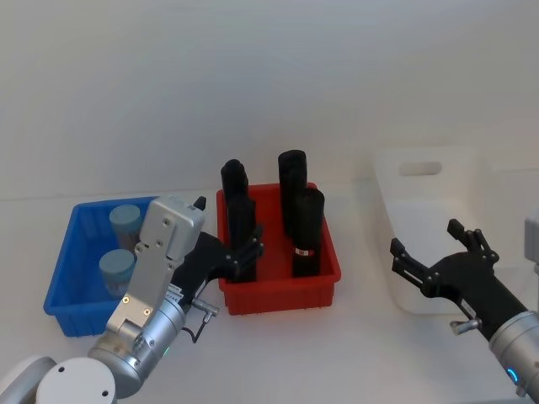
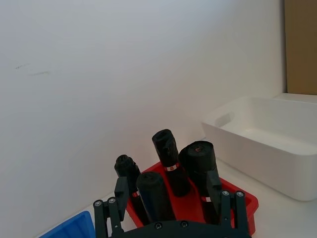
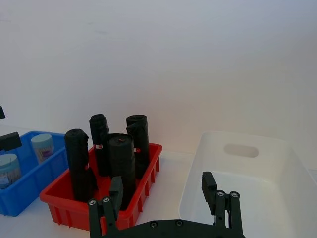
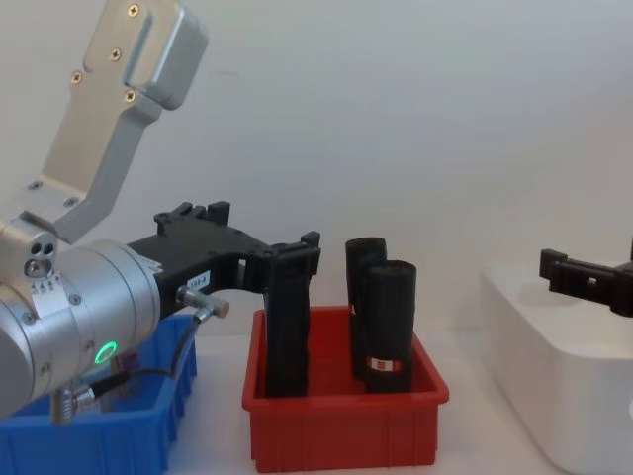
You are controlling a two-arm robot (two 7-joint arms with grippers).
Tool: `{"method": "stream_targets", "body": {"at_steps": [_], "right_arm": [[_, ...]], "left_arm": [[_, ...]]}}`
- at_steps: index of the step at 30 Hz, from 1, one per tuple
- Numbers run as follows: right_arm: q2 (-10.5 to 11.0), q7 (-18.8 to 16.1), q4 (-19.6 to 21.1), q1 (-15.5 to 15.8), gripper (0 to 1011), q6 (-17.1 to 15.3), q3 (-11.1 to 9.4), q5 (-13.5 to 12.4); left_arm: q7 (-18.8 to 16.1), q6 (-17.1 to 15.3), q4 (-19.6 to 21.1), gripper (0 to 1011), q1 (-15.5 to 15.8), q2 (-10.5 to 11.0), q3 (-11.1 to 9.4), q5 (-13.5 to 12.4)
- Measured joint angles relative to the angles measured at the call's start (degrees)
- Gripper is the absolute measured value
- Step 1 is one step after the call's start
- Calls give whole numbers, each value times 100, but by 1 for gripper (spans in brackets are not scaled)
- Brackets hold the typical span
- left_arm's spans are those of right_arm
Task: Pick the cotton swabs from the blue box and place them into the white box.
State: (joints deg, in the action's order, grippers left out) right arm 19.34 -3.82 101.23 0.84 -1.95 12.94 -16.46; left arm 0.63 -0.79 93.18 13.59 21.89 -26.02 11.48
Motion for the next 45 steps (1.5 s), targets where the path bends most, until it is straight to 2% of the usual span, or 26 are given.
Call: {"method": "stream_targets", "body": {"at_steps": [45], "right_arm": [[0,0,0,0,1002,0,0,0]], "left_arm": [[0,0,0,1000,0,0,0,0]]}}
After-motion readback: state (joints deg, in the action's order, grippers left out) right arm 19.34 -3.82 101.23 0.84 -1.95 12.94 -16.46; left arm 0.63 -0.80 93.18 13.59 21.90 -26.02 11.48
